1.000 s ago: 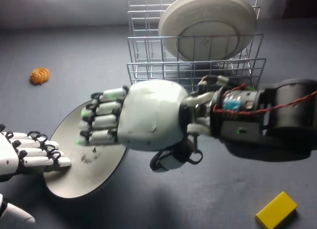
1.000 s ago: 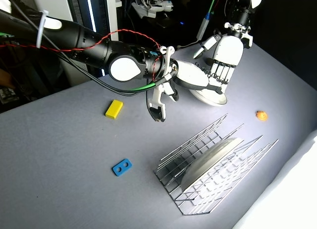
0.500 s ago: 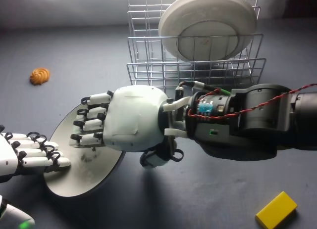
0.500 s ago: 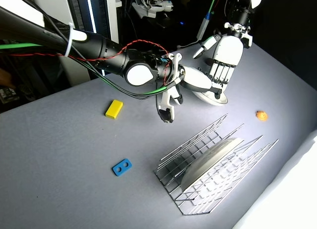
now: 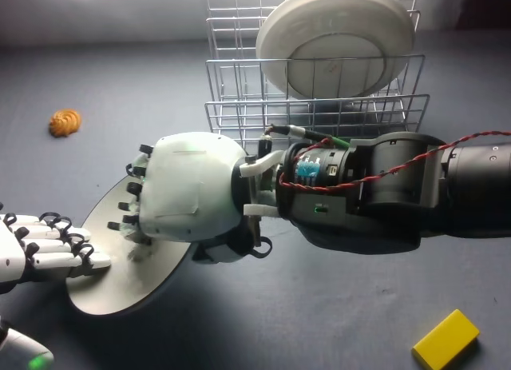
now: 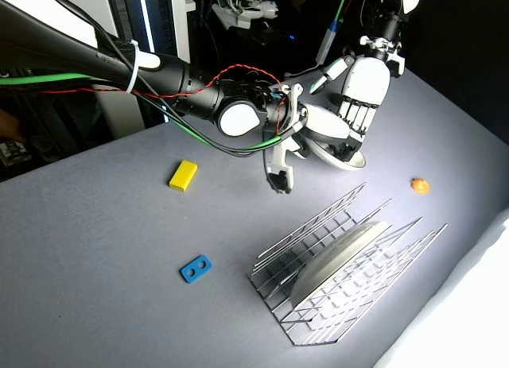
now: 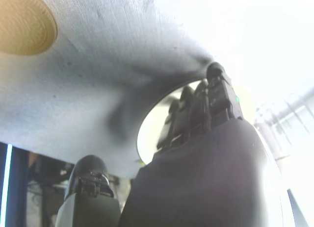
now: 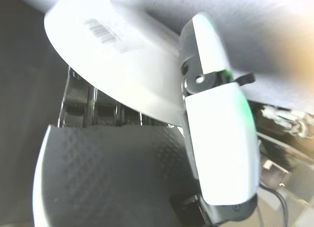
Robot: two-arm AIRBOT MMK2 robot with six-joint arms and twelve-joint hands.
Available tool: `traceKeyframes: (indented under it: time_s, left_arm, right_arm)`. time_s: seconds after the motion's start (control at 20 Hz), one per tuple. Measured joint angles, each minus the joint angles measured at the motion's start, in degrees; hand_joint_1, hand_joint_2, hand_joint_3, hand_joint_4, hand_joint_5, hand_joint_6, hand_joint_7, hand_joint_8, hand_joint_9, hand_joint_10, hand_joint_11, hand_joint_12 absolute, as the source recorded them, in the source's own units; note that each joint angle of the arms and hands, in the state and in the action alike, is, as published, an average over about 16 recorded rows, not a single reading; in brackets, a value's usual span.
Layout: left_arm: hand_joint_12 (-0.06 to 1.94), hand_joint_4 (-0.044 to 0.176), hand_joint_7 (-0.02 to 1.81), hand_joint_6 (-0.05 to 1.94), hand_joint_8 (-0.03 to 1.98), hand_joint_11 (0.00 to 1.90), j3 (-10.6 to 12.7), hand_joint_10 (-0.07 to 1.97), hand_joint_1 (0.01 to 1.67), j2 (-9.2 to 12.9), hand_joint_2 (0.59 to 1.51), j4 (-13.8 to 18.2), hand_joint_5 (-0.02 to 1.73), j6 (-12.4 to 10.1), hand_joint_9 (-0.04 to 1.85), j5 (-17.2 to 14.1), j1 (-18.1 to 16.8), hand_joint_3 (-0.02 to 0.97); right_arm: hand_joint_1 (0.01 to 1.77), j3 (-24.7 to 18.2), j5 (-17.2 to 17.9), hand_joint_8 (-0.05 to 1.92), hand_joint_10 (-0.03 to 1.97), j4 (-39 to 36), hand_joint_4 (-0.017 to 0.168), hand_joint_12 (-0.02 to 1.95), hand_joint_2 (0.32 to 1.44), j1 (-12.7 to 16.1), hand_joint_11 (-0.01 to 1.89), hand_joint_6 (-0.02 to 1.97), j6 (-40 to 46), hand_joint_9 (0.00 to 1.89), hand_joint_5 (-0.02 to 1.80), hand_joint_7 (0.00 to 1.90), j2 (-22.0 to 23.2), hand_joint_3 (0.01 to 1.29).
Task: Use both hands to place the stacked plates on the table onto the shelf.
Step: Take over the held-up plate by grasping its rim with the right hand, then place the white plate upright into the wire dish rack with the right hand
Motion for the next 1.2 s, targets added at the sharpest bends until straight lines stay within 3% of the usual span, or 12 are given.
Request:
traceKeyframes:
  time_s: [0.25, 0.5, 0.85, 1.2]
  left_arm:
    - [0.02, 0.001, 0.02, -0.01, 0.0, 0.02, 0.6, -0.02, 0.02, 0.2, 1.12, -1.7, 0.01, 0.0, -0.01, 1.1, -1.5, 0.012]
    - [0.02, 0.001, 0.02, 0.01, 0.0, 0.02, 2.1, -0.01, 0.02, 0.5, 1.121, -4.0, 0.02, 0.0, 0.0, 2.4, -4.4, 0.011]
    - [0.02, 0.0, 0.02, 0.02, 0.0, 0.03, 5.5, 0.02, 0.02, 1.4, 1.124, -6.4, 0.03, 0.0, 0.01, 3.9, -10.3, 0.012]
    - [0.02, 0.001, 0.02, 0.02, 0.0, 0.02, 8.1, 0.02, 0.02, 2.8, 1.124, -5.1, 0.04, 0.3, 0.02, 2.5, -14.8, 0.011]
  right_arm:
    - [1.06, 0.2, 1.1, 0.65, 0.45, 0.0, -0.01, 1.37, 1.05, 0.1, 0.63, 0.81, -0.4, 0.97, 0.64, 0.82, -0.4, 0.01]
    - [1.07, 0.0, 1.8, 0.9, 0.64, 0.1, -0.012, 1.4, 1.02, 0.0, 0.71, 1.06, -0.4, 1.02, 0.65, 0.89, -0.2, 0.01]
    - [1.09, -3.3, 1.6, 1.01, 0.79, 2.3, -0.01, 1.44, 1.02, 0.6, 0.66, 1.11, -0.4, 0.97, 0.68, 0.95, 3.5, 0.01]
    - [1.13, -10.8, 1.6, 1.06, 0.83, 6.7, -0.002, 1.47, 1.05, 2.9, 0.62, 1.18, -0.3, 0.91, 0.74, 0.94, 11.4, 0.01]
